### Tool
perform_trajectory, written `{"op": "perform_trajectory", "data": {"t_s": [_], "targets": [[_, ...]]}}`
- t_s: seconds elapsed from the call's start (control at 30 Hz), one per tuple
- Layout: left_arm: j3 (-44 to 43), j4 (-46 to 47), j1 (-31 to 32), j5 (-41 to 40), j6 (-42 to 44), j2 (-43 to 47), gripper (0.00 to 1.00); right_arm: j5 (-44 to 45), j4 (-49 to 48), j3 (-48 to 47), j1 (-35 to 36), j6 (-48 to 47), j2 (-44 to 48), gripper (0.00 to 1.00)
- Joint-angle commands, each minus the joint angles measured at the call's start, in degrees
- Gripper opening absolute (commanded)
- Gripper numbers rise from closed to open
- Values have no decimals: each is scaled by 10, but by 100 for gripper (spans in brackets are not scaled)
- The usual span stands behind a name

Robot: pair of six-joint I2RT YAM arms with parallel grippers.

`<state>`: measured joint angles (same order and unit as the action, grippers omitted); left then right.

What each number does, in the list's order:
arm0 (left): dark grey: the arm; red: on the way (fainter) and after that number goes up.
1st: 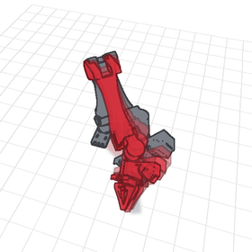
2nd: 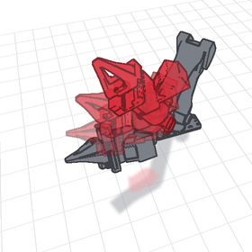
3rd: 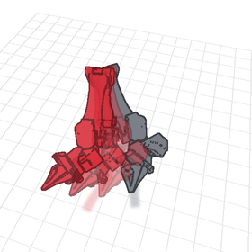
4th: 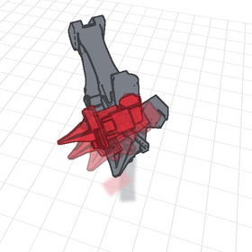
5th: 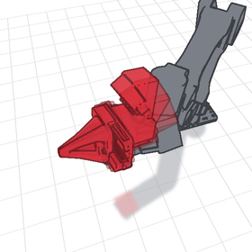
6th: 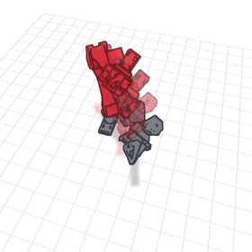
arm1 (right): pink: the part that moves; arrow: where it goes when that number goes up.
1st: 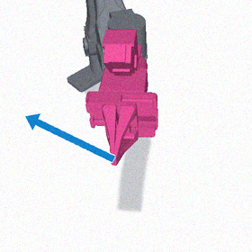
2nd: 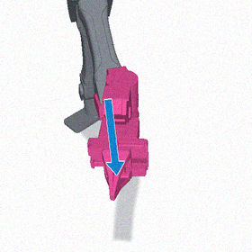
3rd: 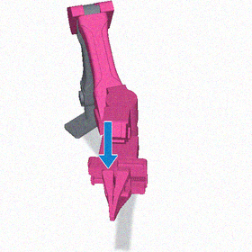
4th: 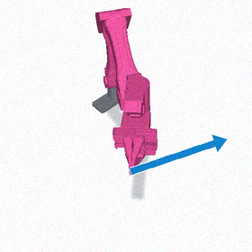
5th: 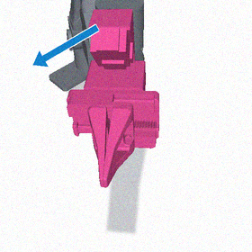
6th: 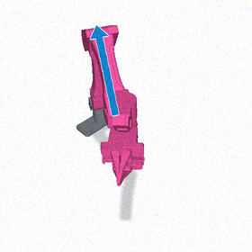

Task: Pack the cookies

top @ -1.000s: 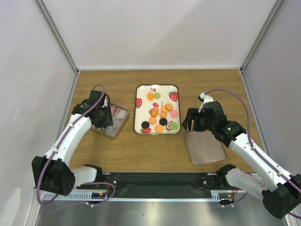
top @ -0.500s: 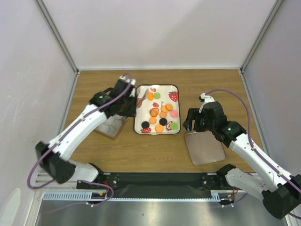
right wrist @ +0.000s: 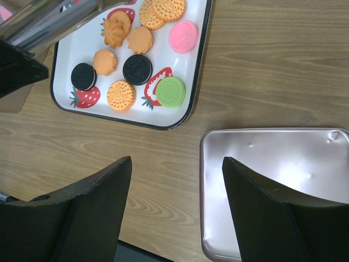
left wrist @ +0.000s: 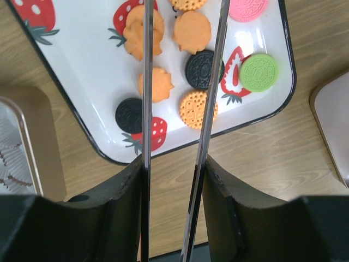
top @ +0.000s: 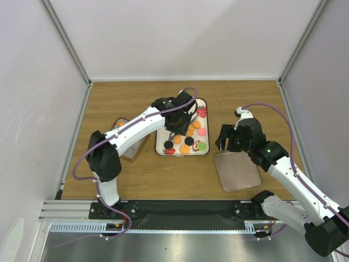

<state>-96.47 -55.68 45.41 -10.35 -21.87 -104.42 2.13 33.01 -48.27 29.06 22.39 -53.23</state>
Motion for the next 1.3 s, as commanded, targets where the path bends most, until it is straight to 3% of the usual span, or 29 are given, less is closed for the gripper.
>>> {"op": "perform_trajectory", "data": {"t_s": [0.0,0.4,1.27], "targets": [[-45,0,13,-13,18,-22,47,10,5,-18,-3,-3,13,74],[-64,-8,27,-53,28,-73,48,3,1,-12,-4,-3,17,74],[-66,2,41,-56,35,-86,49,4,4,-7,-5,-2,26,74]]}}
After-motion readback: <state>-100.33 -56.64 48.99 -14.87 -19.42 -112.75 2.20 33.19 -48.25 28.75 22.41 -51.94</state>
